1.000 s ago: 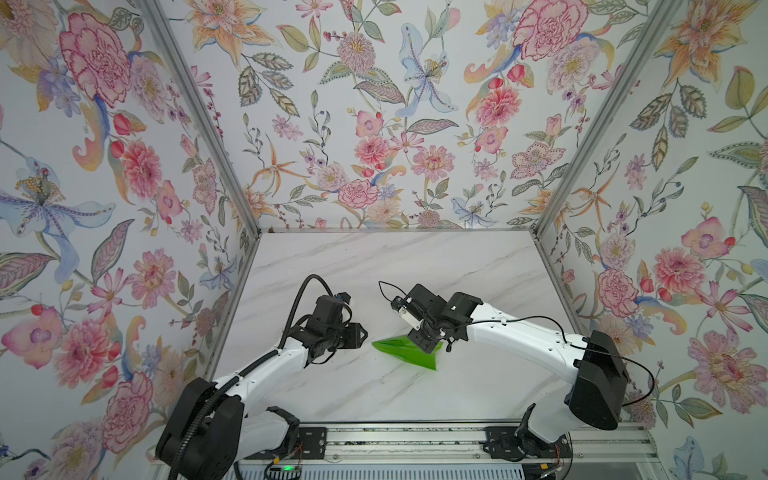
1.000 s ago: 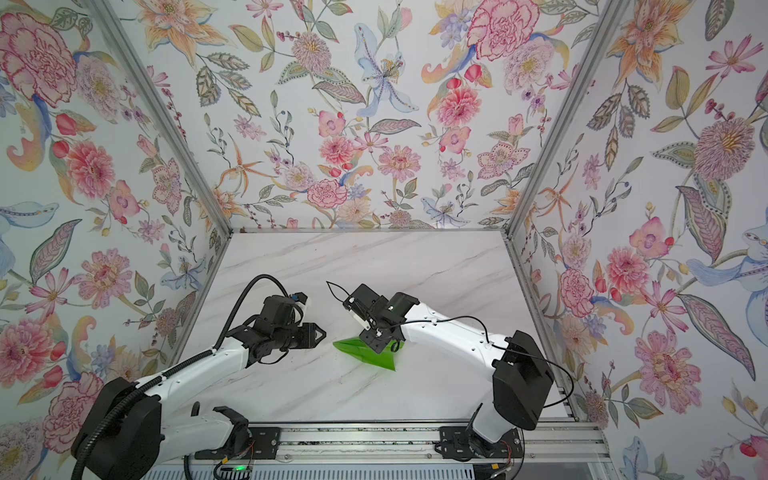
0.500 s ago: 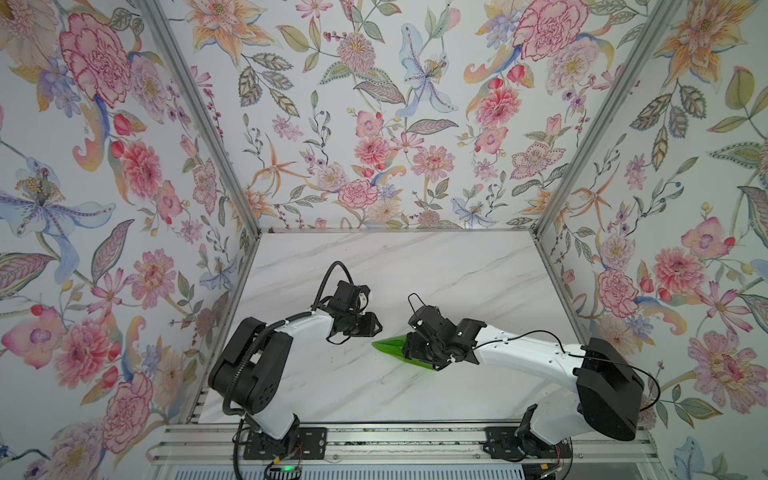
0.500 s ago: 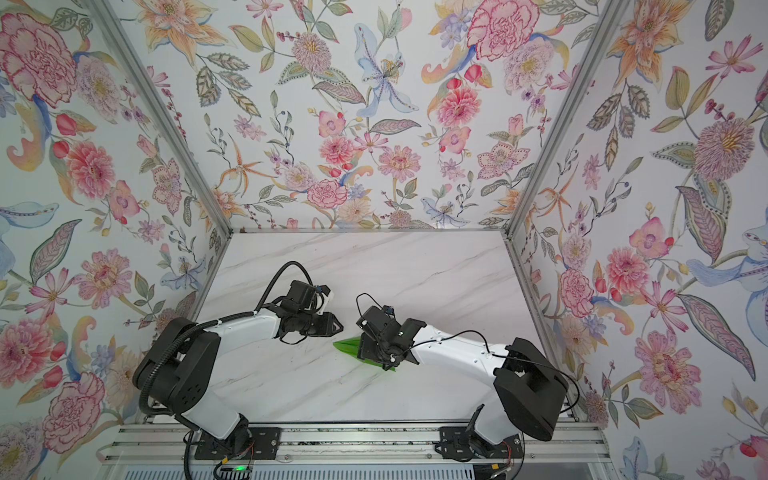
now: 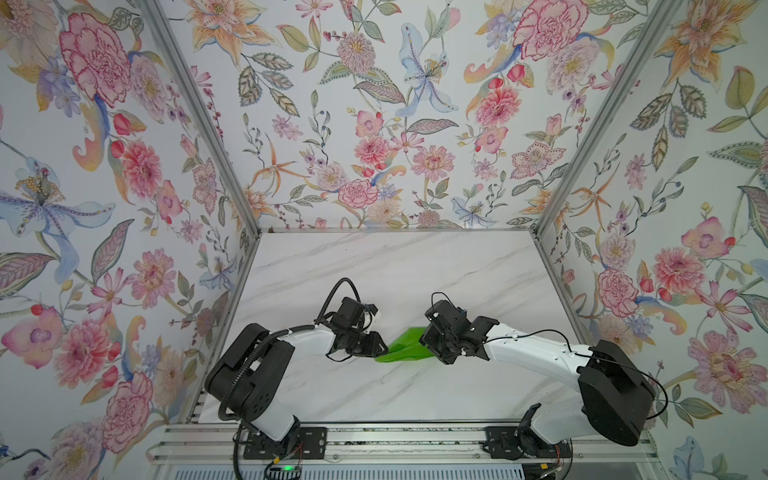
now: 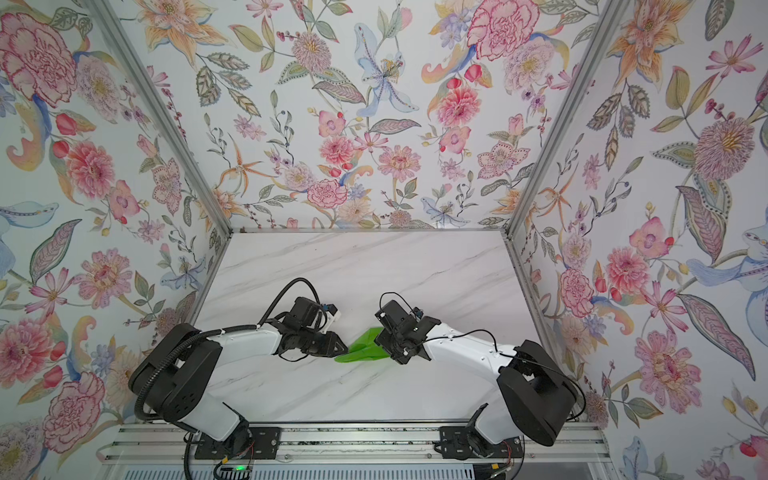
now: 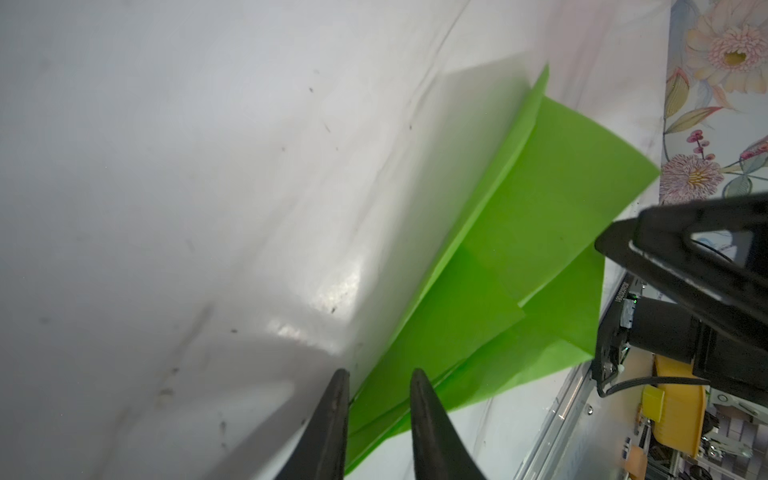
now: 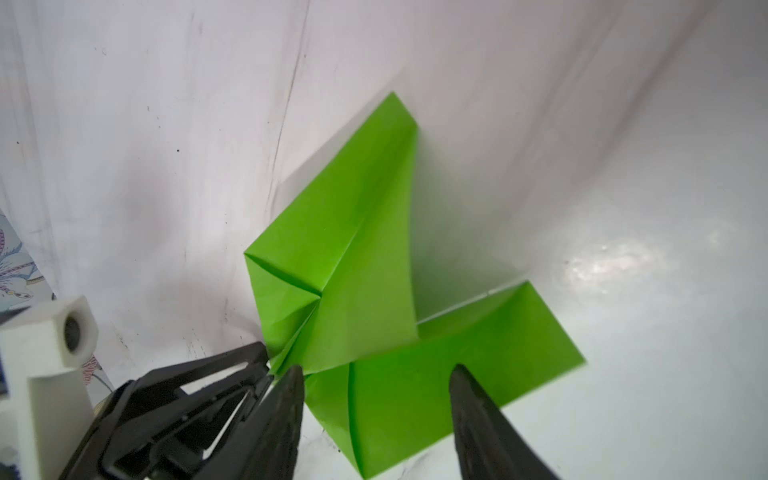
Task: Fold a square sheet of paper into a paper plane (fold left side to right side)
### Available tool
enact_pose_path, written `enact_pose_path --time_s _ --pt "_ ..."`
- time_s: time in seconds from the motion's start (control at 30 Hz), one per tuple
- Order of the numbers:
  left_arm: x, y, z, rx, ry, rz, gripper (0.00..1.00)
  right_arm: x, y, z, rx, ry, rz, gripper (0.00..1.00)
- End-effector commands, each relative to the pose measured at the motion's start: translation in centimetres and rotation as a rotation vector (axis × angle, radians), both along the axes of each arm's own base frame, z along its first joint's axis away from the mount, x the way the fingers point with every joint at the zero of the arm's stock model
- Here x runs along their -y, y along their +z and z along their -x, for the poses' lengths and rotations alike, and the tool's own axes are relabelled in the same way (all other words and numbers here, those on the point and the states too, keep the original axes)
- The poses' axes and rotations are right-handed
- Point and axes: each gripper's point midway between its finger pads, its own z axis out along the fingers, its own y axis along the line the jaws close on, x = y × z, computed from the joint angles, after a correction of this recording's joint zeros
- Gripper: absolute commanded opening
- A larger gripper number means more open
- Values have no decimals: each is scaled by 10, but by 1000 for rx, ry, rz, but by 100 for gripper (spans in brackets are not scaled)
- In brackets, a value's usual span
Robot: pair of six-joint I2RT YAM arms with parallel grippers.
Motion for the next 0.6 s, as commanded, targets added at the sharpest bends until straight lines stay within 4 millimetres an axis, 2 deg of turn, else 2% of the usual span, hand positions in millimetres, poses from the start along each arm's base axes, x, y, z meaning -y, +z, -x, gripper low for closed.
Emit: enact_pose_path --time_s 0.0,0.27,0.57 --pt "16 18 10 15 -17 90 28 11 -5 1 -15 -11 29 54" --pt "36 21 38 -16 -63 150 29 24 -11 -1 -17 14 80 43" --pt "57 25 51 -27 -100 197 29 23 9 -12 17 93 141 48"
